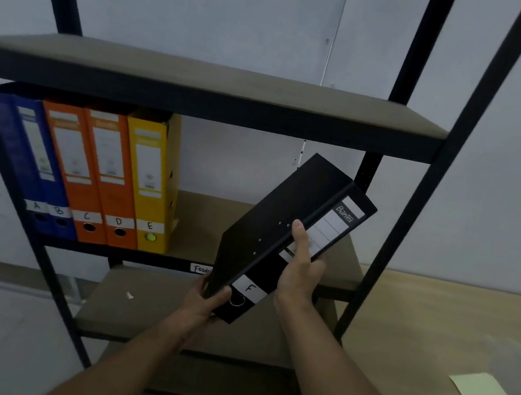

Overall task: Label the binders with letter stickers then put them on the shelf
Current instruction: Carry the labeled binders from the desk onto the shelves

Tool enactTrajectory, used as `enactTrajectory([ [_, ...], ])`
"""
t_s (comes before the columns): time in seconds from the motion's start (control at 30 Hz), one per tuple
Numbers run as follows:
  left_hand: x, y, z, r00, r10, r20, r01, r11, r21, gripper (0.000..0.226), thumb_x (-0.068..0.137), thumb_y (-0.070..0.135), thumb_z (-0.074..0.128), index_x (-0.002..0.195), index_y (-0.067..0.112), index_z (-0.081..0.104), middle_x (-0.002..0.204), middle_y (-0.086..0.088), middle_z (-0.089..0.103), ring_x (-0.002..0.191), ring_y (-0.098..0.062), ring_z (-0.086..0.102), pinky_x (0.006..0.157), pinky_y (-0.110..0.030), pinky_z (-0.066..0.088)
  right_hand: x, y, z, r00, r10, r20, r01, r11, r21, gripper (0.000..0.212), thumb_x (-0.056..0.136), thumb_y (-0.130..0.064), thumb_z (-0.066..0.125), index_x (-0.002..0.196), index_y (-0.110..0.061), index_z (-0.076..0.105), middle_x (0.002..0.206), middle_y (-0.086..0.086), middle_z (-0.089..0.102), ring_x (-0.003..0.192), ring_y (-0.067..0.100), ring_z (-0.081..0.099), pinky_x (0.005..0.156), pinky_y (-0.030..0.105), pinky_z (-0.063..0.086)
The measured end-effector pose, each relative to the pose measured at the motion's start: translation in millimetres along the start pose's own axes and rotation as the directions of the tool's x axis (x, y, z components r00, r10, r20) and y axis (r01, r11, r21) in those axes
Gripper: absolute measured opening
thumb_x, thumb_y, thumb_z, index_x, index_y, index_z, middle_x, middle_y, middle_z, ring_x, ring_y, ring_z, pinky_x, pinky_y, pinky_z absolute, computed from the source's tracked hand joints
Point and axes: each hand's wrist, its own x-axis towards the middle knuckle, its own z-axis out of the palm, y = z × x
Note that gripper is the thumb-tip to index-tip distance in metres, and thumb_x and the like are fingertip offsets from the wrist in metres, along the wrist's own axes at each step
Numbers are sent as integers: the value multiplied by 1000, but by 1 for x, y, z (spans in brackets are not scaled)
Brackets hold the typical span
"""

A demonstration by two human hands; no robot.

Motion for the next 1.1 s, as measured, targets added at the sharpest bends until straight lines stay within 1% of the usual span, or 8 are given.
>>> enactTrajectory([
  [0.1, 23, 4, 7, 984, 14, -180, -2, 998, 68, 79, 80, 37, 85, 147, 26, 44, 148, -12, 56, 112, -17, 63, 86, -33, 56, 22, 6, 13, 993, -85, 85, 89, 995, -45, 47, 87, -42, 86, 121, -14, 73, 113, 4, 79, 107, 19, 76, 96, 37, 61],
  [0.2, 39, 16, 6, 948, 97, -303, -24, 972, 236, 89, 70, 52, 89, 144, 29, 48, 137, -3, 62, 120, -20, 61, 98, -36, 51, 46, 8, 28, 984, -110, 137, 120, 990, -68, 40, 91, -29, 84, 125, -13, 72, 113, 3, 79, 97, 2, 76, 78, 16, 59],
  [0.33, 54, 42, 7, 923, 209, -324, -59, 907, 417, 47, 87, 42, 85, 125, 31, 59, 113, 22, 65, 99, 9, 65, 73, -7, 47, 78, 11, 49, 978, -74, 196, 100, 987, -129, 41, 91, -39, 85, 125, -21, 70, 108, -9, 76, 87, -13, 71, 70, 8, 54],
  [0.43, 71, 48, 6, 885, 253, -390, -37, 875, 482, 13, 90, 42, 81, 91, 39, 68, 76, 28, 71, 84, 14, 67, 62, -3, 44, 96, 19, 57, 952, -65, 300, 144, 957, -251, 49, 91, -52, 81, 132, -28, 68, 115, -14, 77, 100, -7, 72, 87, 20, 58],
  [0.53, 83, 46, 4, 849, 262, -459, -1, 869, 494, 15, 91, 50, 78, 93, 36, 73, 76, 27, 68, 79, 14, 61, 64, -7, 42, 114, 28, 63, 907, -85, 412, 231, 919, -319, 48, 97, -52, 75, 136, -27, 66, 120, -13, 77, 109, -2, 72, 95, 23, 60],
  [0.73, 97, 40, -7, 735, 234, -637, 144, 863, 484, 42, 93, 56, 73, 84, 17, 63, 77, 4, 63, 70, -7, 56, 56, -23, 34, 128, 31, 91, 819, -24, 574, 311, 859, -407, 70, 101, -54, 67, 161, -31, 40, 142, -14, 65, 118, -2, 61, 81, 4, 46],
  [0.97, 111, 44, -57, 849, 44, -527, 163, 926, 341, 47, 100, 52, 66, 78, 11, 75, 73, -3, 73, 72, -20, 67, 64, -29, 48, 107, 43, 147, 706, 17, 708, 459, 751, -475, 86, 103, -53, 64, 169, -41, 9, 156, -9, 57, 139, 19, 59, 107, 35, 51],
  [1.1, 110, 43, -83, 876, -59, -478, 172, 966, 195, 39, 104, 40, 64, 89, 8, 77, 79, -3, 77, 67, -13, 67, 56, -24, 50, 88, 55, 176, 683, 36, 729, 494, 713, -498, 86, 103, -57, 62, 169, -43, 8, 156, -12, 57, 138, 16, 60, 101, 31, 50],
])
